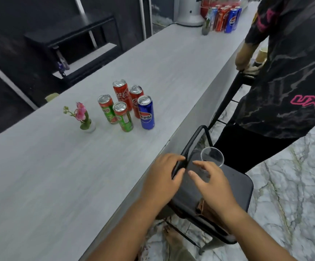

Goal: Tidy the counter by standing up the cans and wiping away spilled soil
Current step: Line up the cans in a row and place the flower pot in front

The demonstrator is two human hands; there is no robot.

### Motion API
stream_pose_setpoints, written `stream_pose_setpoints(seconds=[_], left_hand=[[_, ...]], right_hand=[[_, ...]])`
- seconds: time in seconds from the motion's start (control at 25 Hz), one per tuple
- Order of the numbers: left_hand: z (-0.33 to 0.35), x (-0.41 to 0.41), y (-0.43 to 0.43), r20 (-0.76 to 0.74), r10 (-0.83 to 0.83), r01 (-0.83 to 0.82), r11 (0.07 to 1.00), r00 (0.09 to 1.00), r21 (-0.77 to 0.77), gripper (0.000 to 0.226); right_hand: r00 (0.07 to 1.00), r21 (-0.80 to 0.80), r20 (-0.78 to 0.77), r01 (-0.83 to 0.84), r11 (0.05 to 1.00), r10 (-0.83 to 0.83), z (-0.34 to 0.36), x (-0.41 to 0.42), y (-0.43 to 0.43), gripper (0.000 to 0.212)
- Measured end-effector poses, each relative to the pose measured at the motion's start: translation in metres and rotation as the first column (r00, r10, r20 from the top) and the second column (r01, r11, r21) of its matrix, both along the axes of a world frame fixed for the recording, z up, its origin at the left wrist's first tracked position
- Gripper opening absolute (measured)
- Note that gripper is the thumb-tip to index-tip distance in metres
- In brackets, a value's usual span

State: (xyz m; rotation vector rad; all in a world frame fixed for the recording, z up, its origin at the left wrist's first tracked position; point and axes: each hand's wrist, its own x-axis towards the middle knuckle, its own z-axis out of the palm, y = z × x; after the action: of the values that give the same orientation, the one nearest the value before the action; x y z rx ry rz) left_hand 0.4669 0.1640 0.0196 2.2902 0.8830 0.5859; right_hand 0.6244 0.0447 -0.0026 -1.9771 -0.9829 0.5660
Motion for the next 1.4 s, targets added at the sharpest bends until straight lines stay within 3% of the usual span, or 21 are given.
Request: stream_pose_setpoints(seconds=[0.2,0.44,0.68,0.84,1.0,1.24,1.4], left_hand=[[-0.003,-0.030,0.059,-0.047,0.140,-0.135,0.986,0.989,0.098,0.032],[-0.013,-0.045,0.119,-0.218,0.293,-0.216,0.924,0.931,0.315,0.035],[-0.021,-0.053,0.167,-0.248,0.522,-0.406,0.823,0.816,0.397,0.045],[-0.023,-0.057,0.196,-0.163,0.609,-0.574,0.790,0.776,0.217,0.066],[-0.026,-0.052,0.219,-0.092,0.597,-0.592,0.802,0.797,0.076,0.086],[-0.033,-0.046,0.228,-0.028,0.548,-0.547,0.827,0.836,-0.133,0.063],[-0.030,-0.057,0.213,0.009,0.574,-0.562,0.806,0.819,-0.187,0.062]], right_hand=[[0.981,0.043,0.175,-0.093,0.995,0.085,0.007,-0.004,0.060,0.036],[0.909,-0.015,0.374,-0.193,0.981,0.184,0.015,-0.002,0.138,0.044],[0.886,-0.059,0.398,-0.236,0.970,0.240,0.017,0.006,0.204,0.064],[0.944,-0.058,0.223,-0.236,0.970,0.243,0.013,0.008,0.242,0.082],[0.958,-0.035,0.132,-0.252,0.967,0.254,0.005,0.008,0.269,0.063],[0.966,0.021,0.078,-0.247,0.969,0.245,0.004,0.002,0.275,0.050],[0.968,0.075,-0.004,-0.248,0.966,0.249,0.005,-0.008,0.269,0.050]])
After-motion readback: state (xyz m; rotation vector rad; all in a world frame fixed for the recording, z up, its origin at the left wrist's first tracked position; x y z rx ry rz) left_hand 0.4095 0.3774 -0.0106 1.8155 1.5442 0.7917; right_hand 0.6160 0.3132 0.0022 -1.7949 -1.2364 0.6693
